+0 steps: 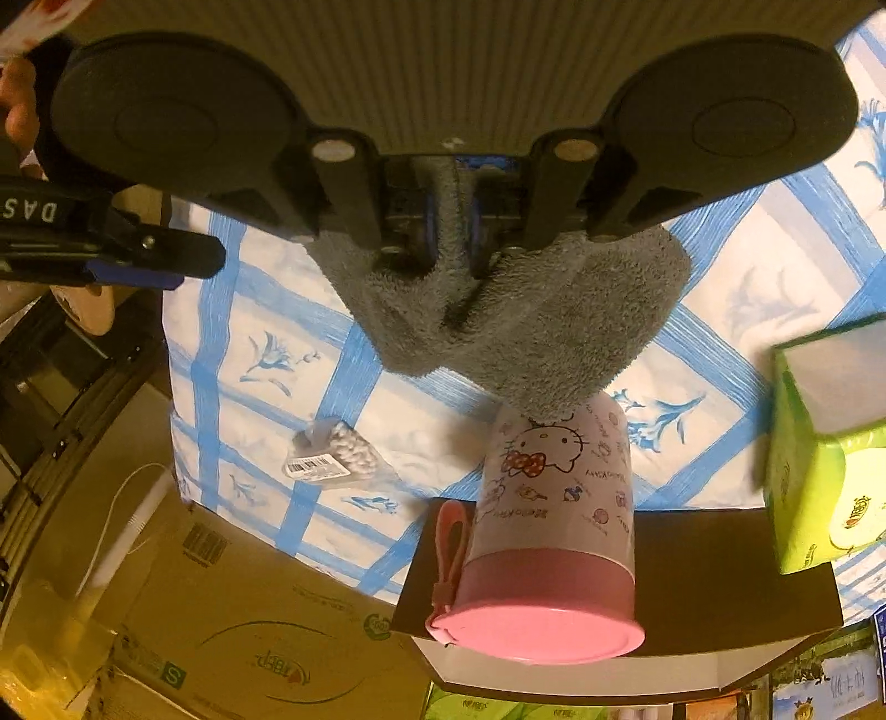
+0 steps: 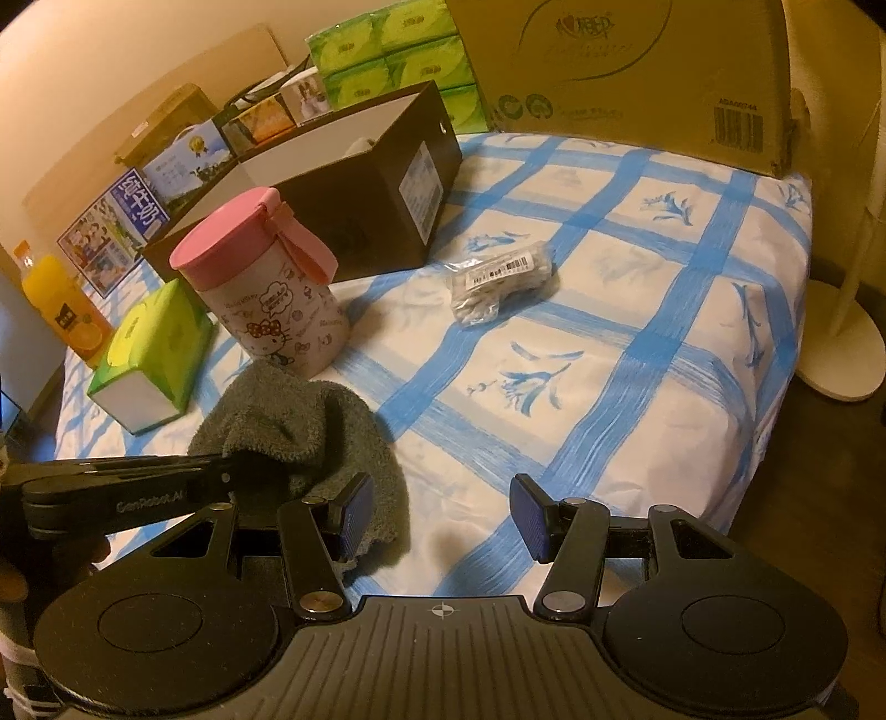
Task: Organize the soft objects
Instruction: 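Lift the dark grey cloth off the sheet with the left tool, then grasp the clear cotton-swab bag with the right tool while the left holds the grey cloth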
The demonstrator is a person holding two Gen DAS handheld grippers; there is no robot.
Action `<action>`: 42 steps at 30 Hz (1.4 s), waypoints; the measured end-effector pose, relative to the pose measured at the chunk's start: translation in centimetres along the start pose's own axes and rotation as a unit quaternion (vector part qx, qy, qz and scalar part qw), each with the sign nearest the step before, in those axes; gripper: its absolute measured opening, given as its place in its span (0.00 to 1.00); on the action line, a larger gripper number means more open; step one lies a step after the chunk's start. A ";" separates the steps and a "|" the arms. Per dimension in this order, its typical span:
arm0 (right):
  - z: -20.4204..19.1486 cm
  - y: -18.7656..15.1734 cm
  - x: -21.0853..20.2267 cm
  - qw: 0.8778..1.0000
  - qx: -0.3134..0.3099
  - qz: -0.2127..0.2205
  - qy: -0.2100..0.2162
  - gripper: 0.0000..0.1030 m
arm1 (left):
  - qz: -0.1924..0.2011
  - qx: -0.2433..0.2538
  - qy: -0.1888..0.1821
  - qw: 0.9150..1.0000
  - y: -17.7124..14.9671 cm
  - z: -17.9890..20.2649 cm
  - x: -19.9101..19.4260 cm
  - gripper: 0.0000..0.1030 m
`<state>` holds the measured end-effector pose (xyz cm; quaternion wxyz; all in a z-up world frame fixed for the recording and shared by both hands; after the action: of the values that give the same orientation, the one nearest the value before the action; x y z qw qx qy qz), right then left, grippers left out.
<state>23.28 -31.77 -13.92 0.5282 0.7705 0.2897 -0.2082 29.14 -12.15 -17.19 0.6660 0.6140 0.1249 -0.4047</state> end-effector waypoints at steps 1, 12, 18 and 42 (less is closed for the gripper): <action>-0.1 0.0 0.0 1.000 -0.001 0.000 0.001 0.53 | 0.000 0.002 0.001 1.000 0.0 0.1 -0.1 0.19; -0.2 0.1 -0.1 1.000 -0.001 0.003 0.002 0.53 | 0.015 0.006 0.003 1.000 1.0 1.1 -2.9 0.45; -0.4 0.0 0.3 1.000 0.000 0.001 0.004 0.53 | 0.060 0.076 0.035 0.995 1.3 2.2 -6.2 0.67; 0.9 0.2 1.5 1.000 0.005 -0.002 -0.014 0.53 | 0.015 0.021 0.015 1.000 0.6 -3.3 2.8 0.83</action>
<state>24.46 -32.33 -15.04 0.5275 0.7697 0.2830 -0.2217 32.46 -10.21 -19.31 0.6568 0.6361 0.1170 -0.3877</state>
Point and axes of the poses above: each gripper's, at about its wrist camera, not at the fingertips, and x roughly the way its jaws point, z to its right, y to its top, the point moved 6 cm from there along x, roughly the way its jaws point, and after that the axes turned 12 degrees about z, right-handed, at the moved point
